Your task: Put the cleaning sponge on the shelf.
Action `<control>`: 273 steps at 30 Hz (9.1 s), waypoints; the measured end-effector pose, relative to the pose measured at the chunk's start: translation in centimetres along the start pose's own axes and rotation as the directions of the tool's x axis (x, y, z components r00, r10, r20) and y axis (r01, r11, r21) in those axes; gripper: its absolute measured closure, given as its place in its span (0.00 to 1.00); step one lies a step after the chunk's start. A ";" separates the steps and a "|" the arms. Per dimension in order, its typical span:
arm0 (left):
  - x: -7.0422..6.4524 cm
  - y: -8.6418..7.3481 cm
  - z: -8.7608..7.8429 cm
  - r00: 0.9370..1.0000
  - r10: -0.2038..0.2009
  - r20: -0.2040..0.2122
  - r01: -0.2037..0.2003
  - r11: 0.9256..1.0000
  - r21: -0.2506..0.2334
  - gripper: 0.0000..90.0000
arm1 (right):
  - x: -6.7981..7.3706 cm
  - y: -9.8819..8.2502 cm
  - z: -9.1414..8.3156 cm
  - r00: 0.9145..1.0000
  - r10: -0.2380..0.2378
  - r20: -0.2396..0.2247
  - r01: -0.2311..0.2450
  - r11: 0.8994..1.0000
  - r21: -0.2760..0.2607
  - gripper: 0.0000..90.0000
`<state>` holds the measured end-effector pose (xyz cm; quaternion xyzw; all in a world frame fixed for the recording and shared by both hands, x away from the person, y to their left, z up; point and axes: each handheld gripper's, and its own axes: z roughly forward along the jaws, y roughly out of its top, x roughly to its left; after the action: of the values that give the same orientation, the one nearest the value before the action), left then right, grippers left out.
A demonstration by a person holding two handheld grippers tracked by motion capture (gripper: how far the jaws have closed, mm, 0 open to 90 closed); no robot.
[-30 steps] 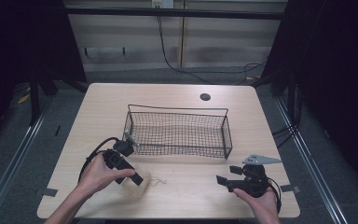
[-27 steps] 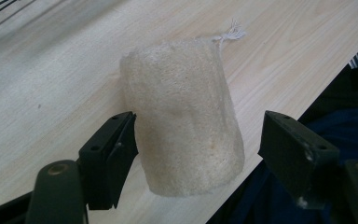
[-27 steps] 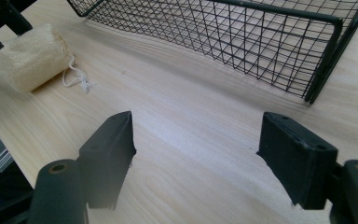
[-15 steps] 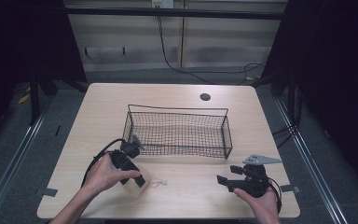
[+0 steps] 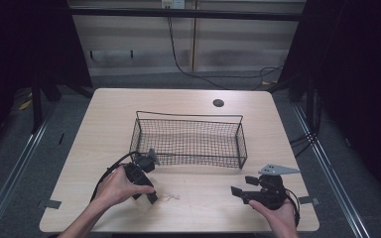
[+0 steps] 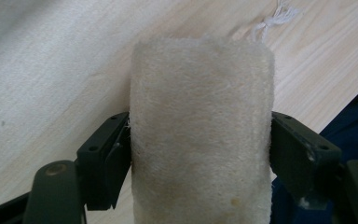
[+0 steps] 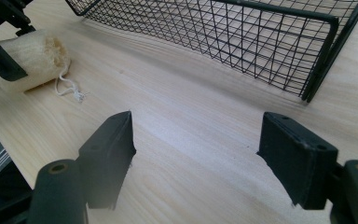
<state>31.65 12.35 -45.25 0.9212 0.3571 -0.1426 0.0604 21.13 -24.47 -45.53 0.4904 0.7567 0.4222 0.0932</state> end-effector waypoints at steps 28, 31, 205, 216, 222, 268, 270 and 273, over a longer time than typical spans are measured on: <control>0.1 -0.8 -2.4 0.999 0.037 0.029 -0.035 0.998 -0.049 0.30 | 0.0 0.0 0.0 1.000 0.001 0.002 -0.001 1.000 0.003 0.29; 0.2 -1.0 -3.0 0.999 0.041 0.033 -0.039 0.997 -0.062 0.31 | 0.0 0.0 0.0 1.000 0.005 0.001 -0.005 1.000 0.003 0.29; 6.5 9.9 -7.3 0.797 -0.595 -0.103 0.570 0.798 -0.196 0.31 | 0.5 0.5 0.8 0.998 -0.016 -0.062 0.018 0.999 0.032 0.28; 6.9 9.7 -6.2 0.786 -0.607 -0.120 0.585 0.792 -0.177 0.31 | 0.5 0.4 0.9 0.998 -0.014 -0.060 0.016 0.999 0.037 0.28; 6.9 9.9 -5.4 0.778 -0.615 -0.129 0.593 0.786 -0.176 0.31 | 0.5 0.4 0.8 0.998 -0.017 -0.060 0.019 0.999 0.034 0.28; 7.0 10.5 -3.8 0.796 -0.595 -0.110 0.578 0.801 -0.154 0.28 | 0.5 0.4 0.8 0.998 -0.014 -0.066 0.017 0.999 0.036 0.28; 7.1 10.4 -3.8 0.791 -0.603 -0.105 0.584 0.795 -0.163 0.27 | 0.5 0.4 0.8 0.998 -0.013 -0.066 0.016 0.999 0.035 0.28; 7.0 10.4 -3.9 0.789 -0.607 -0.097 0.589 0.791 -0.166 0.25 | 0.5 0.4 0.8 0.998 -0.014 -0.066 0.016 0.999 0.035 0.28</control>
<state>44.51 10.03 -43.55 0.7625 0.6422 -0.0641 0.0444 21.61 -23.54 -45.58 0.4723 0.7703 0.4238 0.0626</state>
